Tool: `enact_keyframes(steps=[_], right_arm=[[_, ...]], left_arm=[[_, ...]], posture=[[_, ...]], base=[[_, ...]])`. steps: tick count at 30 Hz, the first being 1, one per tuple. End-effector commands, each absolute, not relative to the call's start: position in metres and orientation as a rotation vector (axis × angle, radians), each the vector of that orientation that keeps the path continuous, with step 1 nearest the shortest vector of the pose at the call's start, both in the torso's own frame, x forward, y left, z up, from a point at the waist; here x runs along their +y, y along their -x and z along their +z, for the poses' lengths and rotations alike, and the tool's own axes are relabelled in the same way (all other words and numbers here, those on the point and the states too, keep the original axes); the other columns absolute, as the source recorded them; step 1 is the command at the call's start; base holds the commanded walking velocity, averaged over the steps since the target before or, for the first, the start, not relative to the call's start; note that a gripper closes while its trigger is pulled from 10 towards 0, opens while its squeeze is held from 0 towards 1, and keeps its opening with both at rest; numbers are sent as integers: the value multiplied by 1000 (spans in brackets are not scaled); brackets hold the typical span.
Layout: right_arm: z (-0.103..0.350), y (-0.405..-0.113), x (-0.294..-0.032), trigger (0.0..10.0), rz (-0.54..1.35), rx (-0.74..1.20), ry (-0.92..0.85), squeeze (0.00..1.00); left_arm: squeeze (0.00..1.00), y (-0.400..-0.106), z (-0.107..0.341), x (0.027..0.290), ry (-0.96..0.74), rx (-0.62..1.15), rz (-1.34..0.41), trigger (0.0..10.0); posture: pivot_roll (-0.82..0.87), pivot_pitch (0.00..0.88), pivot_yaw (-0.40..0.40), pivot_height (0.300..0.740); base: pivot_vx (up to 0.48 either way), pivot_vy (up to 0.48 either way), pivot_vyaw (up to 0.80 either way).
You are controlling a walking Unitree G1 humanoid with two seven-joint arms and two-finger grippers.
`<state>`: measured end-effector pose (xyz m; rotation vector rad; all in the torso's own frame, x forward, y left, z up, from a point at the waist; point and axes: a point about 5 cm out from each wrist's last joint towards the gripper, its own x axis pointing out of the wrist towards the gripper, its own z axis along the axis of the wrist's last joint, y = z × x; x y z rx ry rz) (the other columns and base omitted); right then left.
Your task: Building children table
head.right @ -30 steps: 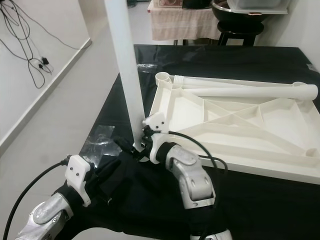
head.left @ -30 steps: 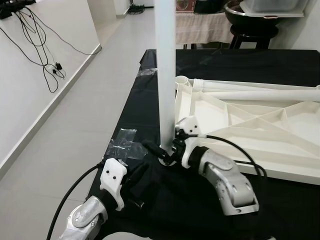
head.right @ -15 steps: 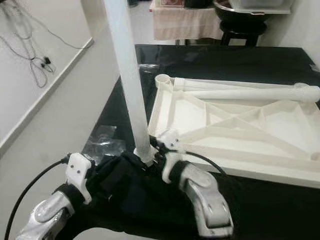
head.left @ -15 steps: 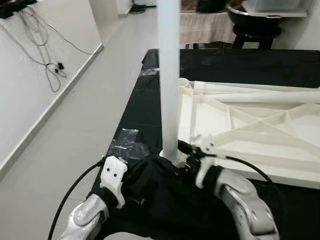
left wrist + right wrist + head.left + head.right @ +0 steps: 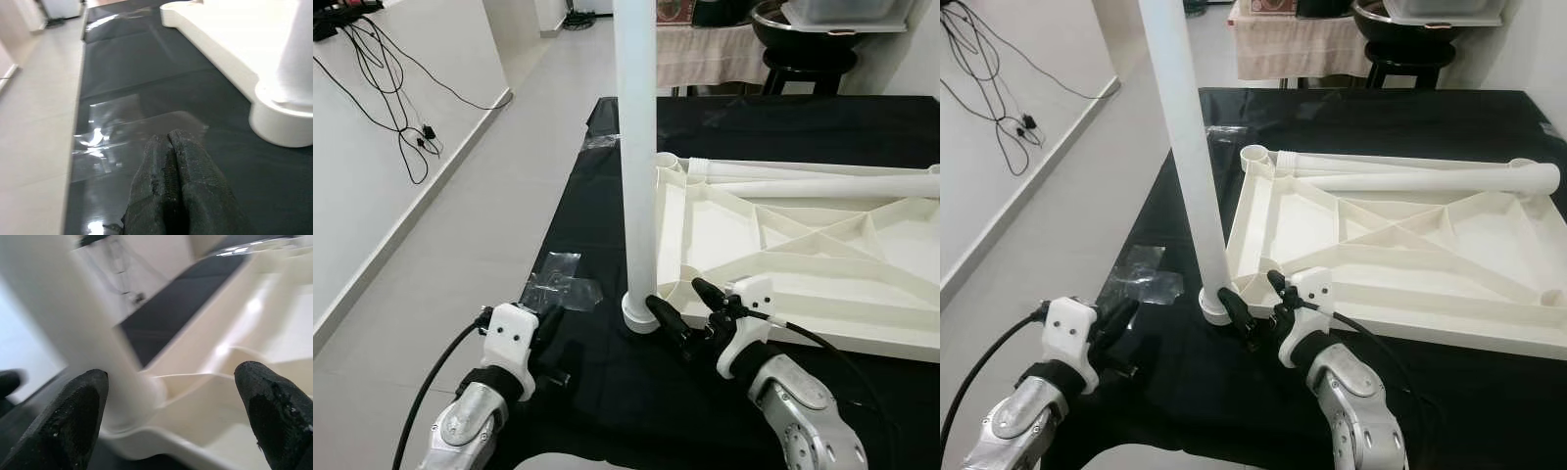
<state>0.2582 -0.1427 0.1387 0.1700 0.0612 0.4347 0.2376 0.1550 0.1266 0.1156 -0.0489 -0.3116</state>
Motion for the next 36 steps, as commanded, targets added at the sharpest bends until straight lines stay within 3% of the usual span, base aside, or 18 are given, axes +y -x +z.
enact_keyframes(steps=[1, 21, 25, 26, 36], right_arm=[[133, -260, -153, 10000, 339, 73, -159, 0], [132, -261, -157, 10000, 256, 66, -147, 0], [132, -261, -167, 10000, 160, 68, -101, 0], [132, -257, -186, 10000, 5, 75, -87, 0], [138, -229, -197, 10000, 49, 16, -224, 0]], left_arm=[[0, -237, 117, 162, -133, 5, -268, 10000], [0, -240, 114, 162, -141, 22, -249, 10000], [0, -240, 113, 161, -140, 23, -250, 10000], [0, -240, 113, 161, -140, 24, -252, 10000], [0, -240, 113, 162, -135, 24, -256, 10000]], posture=[[-80, 122, 51, 740], [-63, 114, 47, 740], [-65, 115, 48, 740], [-66, 118, 44, 740], [-82, 129, 42, 740]], base=[[0, 480, 0], [0, 480, 0], [0, 480, 0], [0, 480, 0], [0, 480, 0]])
